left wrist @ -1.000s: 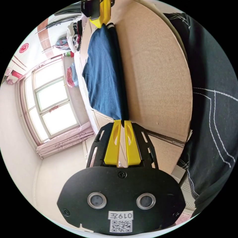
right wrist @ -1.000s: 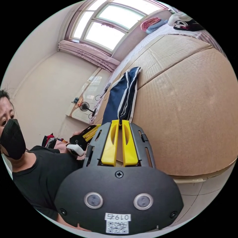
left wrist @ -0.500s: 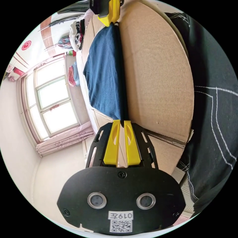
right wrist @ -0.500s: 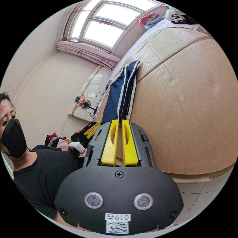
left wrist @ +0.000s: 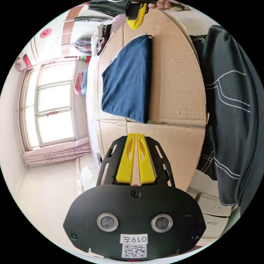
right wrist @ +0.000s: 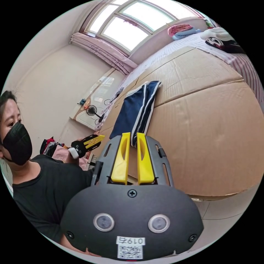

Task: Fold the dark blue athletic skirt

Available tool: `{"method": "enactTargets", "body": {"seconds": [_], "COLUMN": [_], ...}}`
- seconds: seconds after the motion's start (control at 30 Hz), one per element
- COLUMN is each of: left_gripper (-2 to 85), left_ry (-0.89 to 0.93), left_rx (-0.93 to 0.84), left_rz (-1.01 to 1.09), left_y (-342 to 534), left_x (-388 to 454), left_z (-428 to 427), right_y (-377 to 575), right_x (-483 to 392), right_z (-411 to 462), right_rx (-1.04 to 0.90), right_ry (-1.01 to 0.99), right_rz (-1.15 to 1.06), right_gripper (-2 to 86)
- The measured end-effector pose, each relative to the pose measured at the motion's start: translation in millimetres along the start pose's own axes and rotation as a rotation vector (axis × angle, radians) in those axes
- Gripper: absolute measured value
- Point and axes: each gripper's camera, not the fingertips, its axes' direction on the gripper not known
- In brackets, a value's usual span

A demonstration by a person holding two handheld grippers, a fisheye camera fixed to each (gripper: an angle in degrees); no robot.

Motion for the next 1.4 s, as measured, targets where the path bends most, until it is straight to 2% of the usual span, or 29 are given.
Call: {"method": "enactTargets", "body": {"seconds": [0.1,0.13,0.2,0.27,0.33,0.47,0.57,0.77,0.97,1.2,1.4], "left_gripper": [1.7,2.0,3.1,5.4,7.0,7.3,7.1,6.9,6.4,6.6,7.1], "left_ry": [0.054,0.105,0.26,0.56,0.735,0.949,1.128,1.229,1.229,1.195,1.24], "left_rx": [-0.032,-0.033,0.019,0.149,0.197,0.264,0.346,0.345,0.329,0.331,0.418], "left_rz": [-0.163,-0.279,-0.467,-0.691,-0.804,-1.013,-1.104,-1.105,-1.089,-1.062,-1.206], "left_y": [30.2,42.2,60.7,86.0,100.9,138.6,163.6,181.6,200.3,223.1,255.6], "left_x": [-47.4,-74.3,-117.9,-172.3,-206.9,-274.7,-312.1,-354.1,-384.7,-422.8,-467.2], "left_z": [21.8,33.7,53.2,90.9,129.7,211.7,260.2,306.8,325.5,330.7,361.2], "right_y": [-20.0,-28.5,-41.6,-58.8,-71.3,-92.2,-101.4,-123.9,-142.2,-158.7,-192.0], "right_x": [-4.2,-6.9,-10.5,-12.0,-11.8,3.1,22.1,37.3,43.0,59.4,64.3], "right_z": [8.2,14.8,29.1,50.0,63.2,80.1,87.9,111.9,124.4,134.9,139.7], "right_rx": [0.024,0.023,-0.002,-0.031,-0.041,-0.029,-0.024,-0.074,-0.084,-0.074,-0.017], "right_ry": [0.001,0.009,0.051,0.107,0.135,0.216,0.149,0.122,0.166,0.102,0.116], "right_rz": [-0.025,-0.041,-0.062,-0.069,-0.073,-0.014,0.039,0.04,0.02,0.062,0.038], "right_gripper": [4.9,5.0,5.3,6.2,7.2,8.0,7.2,3.4,0.7,1.6,6.0]}}
